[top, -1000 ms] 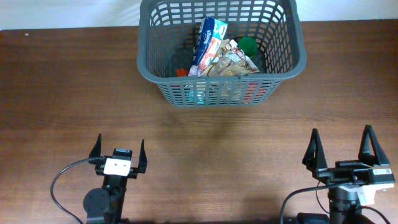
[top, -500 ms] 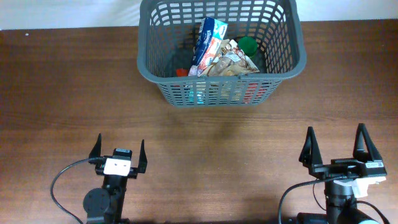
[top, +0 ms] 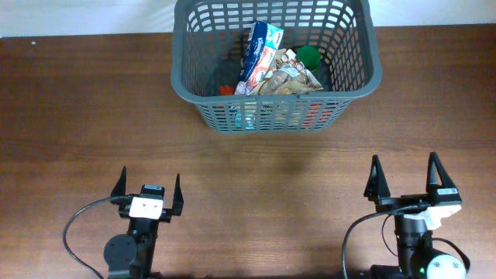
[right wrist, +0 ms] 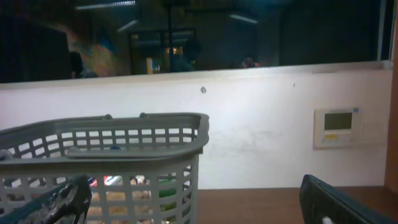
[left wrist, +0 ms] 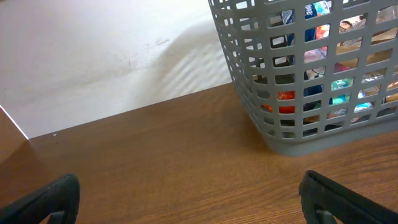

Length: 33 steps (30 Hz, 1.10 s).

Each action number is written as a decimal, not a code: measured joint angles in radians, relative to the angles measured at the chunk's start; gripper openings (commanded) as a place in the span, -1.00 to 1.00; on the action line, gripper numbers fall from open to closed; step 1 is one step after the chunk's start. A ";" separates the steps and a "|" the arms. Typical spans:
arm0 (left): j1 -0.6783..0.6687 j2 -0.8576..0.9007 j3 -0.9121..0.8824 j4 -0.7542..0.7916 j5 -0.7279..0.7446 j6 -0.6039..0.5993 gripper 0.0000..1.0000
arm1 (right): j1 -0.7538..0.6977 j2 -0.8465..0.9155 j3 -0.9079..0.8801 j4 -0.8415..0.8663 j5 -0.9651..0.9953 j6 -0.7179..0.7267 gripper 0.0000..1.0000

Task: Pack container

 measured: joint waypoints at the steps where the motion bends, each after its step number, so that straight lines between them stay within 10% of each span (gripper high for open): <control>1: 0.000 0.000 0.000 0.000 0.000 0.000 0.99 | 0.000 0.000 -0.003 0.000 0.000 0.000 0.97; 33: 0.000 0.000 0.000 0.000 0.000 0.000 0.99 | 0.026 0.000 -0.134 0.000 0.000 0.001 0.97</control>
